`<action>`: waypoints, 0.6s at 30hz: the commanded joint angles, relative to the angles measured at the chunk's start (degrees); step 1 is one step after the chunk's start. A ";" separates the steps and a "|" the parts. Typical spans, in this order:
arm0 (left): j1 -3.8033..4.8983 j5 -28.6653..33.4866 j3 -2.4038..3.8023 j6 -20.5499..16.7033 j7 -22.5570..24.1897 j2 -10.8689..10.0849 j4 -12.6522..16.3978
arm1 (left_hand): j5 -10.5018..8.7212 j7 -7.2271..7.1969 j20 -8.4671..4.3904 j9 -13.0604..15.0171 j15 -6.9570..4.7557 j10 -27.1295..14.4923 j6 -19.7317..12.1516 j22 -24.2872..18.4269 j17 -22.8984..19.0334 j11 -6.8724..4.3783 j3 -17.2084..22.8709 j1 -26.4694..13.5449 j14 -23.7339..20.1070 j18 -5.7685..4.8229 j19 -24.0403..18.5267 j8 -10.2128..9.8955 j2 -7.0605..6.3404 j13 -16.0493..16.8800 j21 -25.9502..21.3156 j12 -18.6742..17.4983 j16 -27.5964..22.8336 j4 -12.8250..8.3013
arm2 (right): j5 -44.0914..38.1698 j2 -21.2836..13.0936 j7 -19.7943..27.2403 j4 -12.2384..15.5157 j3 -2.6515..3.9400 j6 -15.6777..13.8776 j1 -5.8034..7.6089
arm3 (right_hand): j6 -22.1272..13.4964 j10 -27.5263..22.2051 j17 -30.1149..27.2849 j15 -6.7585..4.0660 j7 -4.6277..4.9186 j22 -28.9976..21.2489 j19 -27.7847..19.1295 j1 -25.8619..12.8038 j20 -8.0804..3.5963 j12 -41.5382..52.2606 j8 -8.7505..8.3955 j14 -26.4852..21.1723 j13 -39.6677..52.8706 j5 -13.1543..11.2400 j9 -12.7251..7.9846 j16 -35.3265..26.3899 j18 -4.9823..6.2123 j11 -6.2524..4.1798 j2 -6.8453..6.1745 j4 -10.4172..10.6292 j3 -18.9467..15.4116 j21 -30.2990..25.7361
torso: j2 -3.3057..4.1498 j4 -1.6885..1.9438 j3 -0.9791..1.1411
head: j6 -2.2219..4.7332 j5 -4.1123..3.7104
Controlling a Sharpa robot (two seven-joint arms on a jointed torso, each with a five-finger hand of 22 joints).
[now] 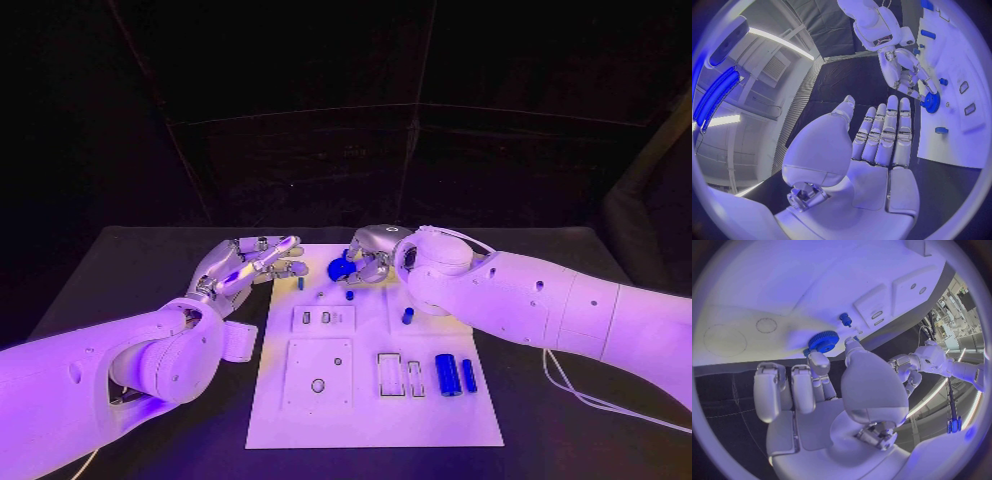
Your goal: Assemble the parts on the task board
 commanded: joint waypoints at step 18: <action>0.12 -0.33 0.05 0.93 0.25 -0.41 -0.67 | -0.28 0.36 0.11 -0.07 0.37 0.02 0.14 -0.11 0.08 0.27 -0.03 -0.03 0.05 0.82 0.40 -0.42 0.55 -0.09 -0.32 -0.47 -0.45 -0.58 | 22.08 -15.18 19.61 6.75 -0.04 -12.59 0.12 | 4.09 -0.05 1.19 -0.30 -0.93 5.10 -1.21 14.29 -0.30 1.12 0.27 3.12 0.84 1.29 0.26 -0.77 -0.75 -0.81 2.11 -7.81 -0.72 -0.61 | -0.11 -0.30 0.05 | 0.73 -0.10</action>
